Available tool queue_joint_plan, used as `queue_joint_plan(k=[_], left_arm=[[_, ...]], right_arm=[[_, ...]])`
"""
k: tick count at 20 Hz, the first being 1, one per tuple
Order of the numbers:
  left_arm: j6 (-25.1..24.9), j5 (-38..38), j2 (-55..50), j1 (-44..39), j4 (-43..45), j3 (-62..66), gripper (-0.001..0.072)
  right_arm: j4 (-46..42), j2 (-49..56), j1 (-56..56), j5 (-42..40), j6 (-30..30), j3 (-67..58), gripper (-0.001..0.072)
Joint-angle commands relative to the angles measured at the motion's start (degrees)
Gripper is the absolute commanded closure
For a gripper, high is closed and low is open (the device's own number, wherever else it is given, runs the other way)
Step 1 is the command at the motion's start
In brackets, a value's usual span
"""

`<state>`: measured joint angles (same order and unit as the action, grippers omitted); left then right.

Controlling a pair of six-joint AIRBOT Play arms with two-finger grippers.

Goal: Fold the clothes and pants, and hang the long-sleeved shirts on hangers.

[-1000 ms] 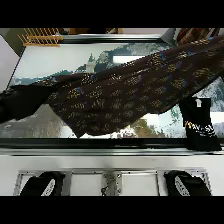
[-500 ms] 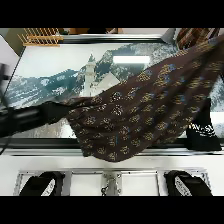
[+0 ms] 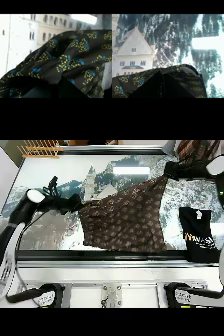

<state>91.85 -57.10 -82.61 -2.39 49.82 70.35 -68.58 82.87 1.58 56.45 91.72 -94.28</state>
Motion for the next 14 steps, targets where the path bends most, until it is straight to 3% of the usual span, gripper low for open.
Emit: queue_joint_plan(k=[1, 7, 14], left_arm=[[-2.14, -1.88, -10.36, 2.12, -1.79, 9.22, 0.0695], [-6.58, -7.78, -5.33, 3.15, 1.03, 7.54, 0.0695], [-8.28, -4.28, 7.28, 2.75, 3.63, -15.23, 0.0695]], right_arm=[[-2.27, 2.03, -0.13, -0.52, -0.07, -0.07, 0.0709], [-10.23, -10.43, -0.22, 10.08, -2.43, 10.34, 0.071], [-11.63, -27.56, -0.24, 8.24, -2.4, 42.8, 0.0709]])
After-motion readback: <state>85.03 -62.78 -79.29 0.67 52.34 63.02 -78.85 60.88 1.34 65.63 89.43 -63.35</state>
